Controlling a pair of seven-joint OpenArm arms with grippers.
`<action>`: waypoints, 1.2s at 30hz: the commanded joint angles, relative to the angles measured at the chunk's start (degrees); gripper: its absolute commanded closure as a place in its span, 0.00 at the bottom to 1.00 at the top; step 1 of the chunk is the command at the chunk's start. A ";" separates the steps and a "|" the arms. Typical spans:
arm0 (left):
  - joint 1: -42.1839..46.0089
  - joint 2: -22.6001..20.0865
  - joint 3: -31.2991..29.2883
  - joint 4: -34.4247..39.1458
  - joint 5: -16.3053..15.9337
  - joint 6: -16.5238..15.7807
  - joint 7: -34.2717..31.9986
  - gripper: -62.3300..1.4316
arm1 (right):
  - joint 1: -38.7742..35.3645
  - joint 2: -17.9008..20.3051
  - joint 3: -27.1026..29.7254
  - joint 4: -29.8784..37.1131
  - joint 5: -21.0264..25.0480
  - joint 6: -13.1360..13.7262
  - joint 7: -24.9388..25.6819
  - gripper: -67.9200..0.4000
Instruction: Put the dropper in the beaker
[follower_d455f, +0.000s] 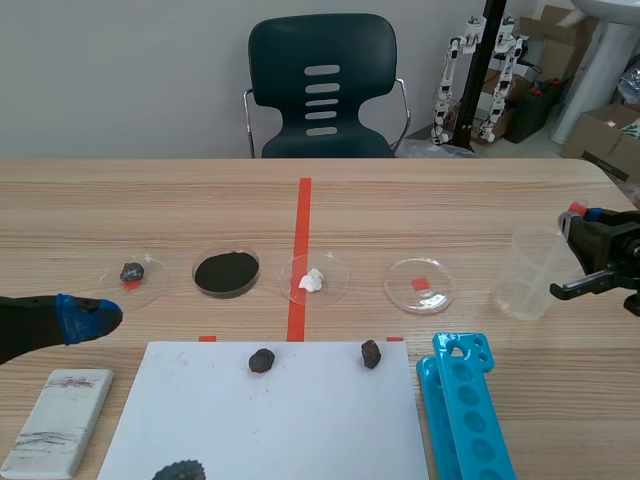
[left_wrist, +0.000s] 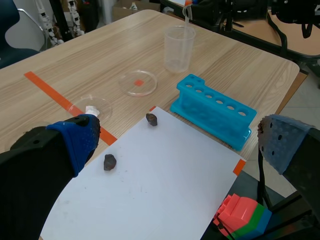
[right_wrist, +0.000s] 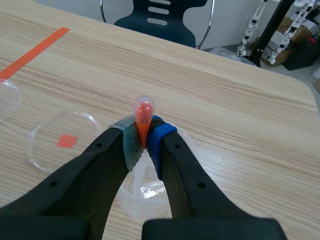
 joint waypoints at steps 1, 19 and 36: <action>-0.17 0.13 0.20 0.79 -0.74 0.11 -1.01 0.00 | 1.01 0.57 0.11 0.37 -0.13 -0.02 1.99 0.98; -0.17 0.13 0.20 0.79 -0.74 0.11 -1.01 0.00 | 0.98 0.59 0.11 0.02 -0.90 -0.02 3.21 0.72; -0.17 0.13 0.20 0.79 -0.74 0.11 -1.01 0.00 | 0.98 0.59 0.11 0.02 -1.31 0.00 3.21 0.10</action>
